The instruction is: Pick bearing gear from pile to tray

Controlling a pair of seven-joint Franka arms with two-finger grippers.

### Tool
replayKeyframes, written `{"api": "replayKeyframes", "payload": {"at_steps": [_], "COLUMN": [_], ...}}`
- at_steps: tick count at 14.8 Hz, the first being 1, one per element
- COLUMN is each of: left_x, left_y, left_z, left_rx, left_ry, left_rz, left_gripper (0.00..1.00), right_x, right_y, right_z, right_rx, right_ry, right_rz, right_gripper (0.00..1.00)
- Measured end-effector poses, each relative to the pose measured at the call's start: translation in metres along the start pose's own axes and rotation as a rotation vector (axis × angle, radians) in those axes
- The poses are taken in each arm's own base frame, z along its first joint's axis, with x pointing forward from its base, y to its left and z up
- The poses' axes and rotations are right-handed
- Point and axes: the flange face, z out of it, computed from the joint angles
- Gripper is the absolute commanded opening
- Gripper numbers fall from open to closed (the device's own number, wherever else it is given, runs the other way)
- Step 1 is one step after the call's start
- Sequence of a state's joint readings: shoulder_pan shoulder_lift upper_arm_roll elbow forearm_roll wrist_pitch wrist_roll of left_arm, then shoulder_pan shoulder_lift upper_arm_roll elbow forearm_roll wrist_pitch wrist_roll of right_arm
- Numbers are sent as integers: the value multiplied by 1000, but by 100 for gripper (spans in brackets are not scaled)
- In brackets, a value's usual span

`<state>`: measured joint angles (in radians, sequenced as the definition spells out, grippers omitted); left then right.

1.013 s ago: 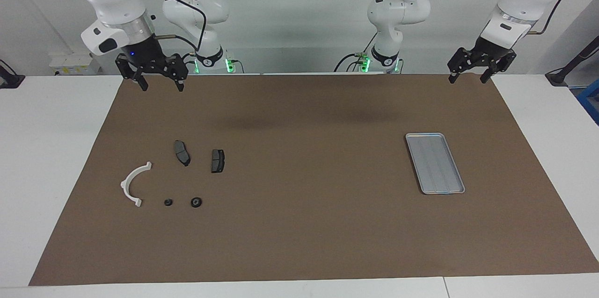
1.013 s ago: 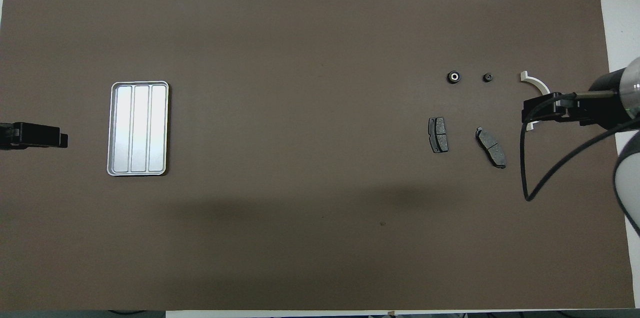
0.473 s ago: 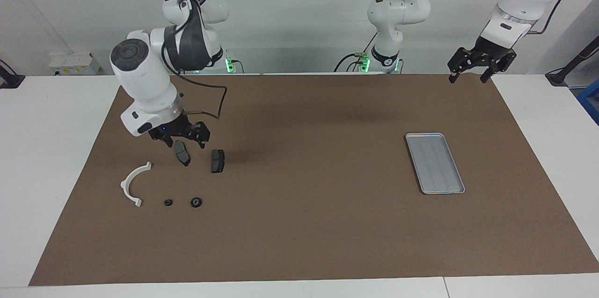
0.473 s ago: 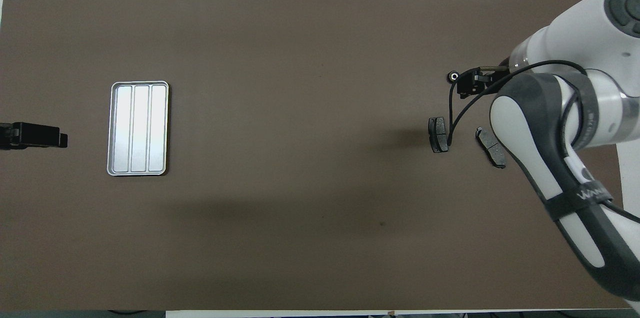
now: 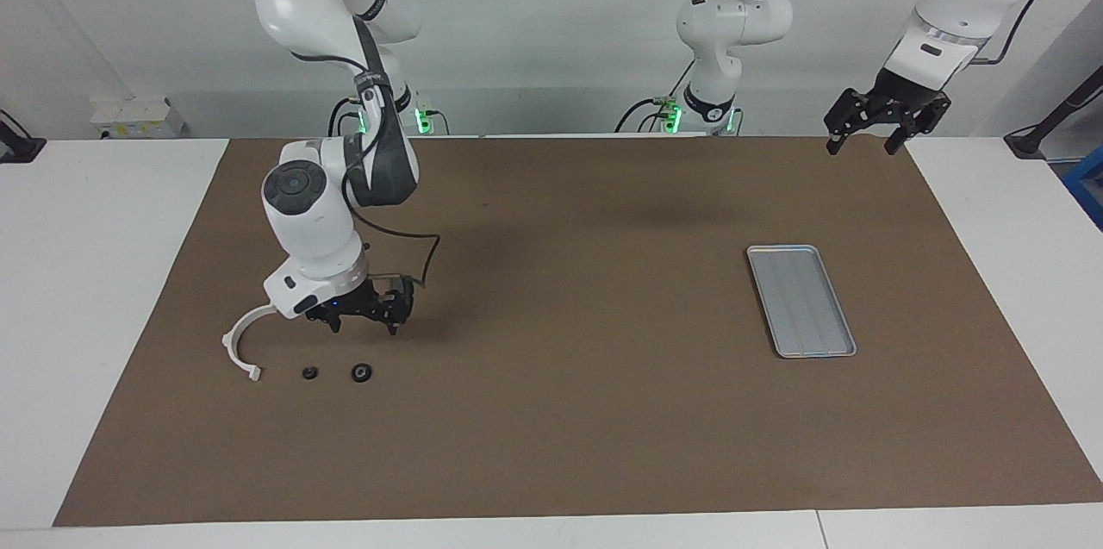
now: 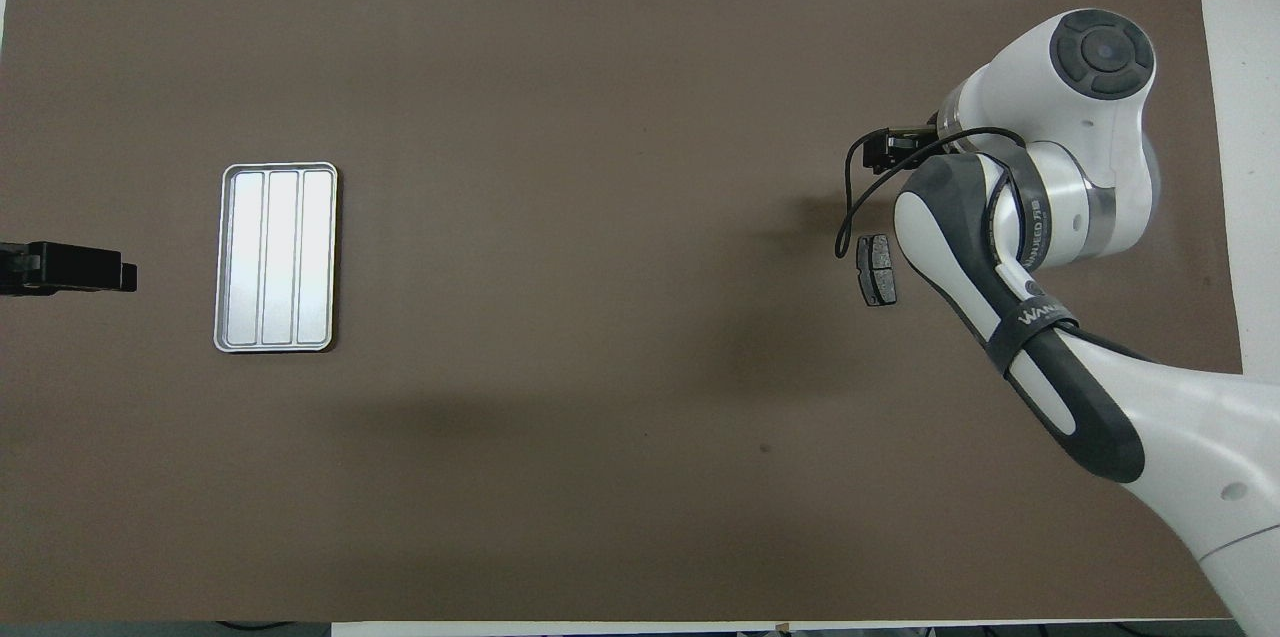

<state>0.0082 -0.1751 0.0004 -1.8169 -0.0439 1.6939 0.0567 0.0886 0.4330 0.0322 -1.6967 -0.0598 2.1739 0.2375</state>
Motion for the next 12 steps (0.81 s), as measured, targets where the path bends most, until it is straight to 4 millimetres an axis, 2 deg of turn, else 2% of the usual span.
{"api": "replayKeyframes", "payload": {"at_steps": [4, 7, 9, 12], "left_x": [0, -3, -5, -5], "left_y": [1, 1, 2, 4], "left_z": [10, 11, 12, 17], "left_rx": [2, 2, 2, 3], "left_ry": [25, 25, 24, 34], "left_rz": [1, 1, 3, 7], "left_gripper": [100, 100, 100, 100], "right_x": [19, 24, 26, 31], "right_y": [12, 20, 19, 18], "right_z": [45, 68, 76, 69], "right_rx": [-12, -12, -10, -6], "right_ry": [-6, -4, -2, 14], "right_rz": [33, 74, 105, 141], "right_gripper": [100, 100, 100, 99]}}
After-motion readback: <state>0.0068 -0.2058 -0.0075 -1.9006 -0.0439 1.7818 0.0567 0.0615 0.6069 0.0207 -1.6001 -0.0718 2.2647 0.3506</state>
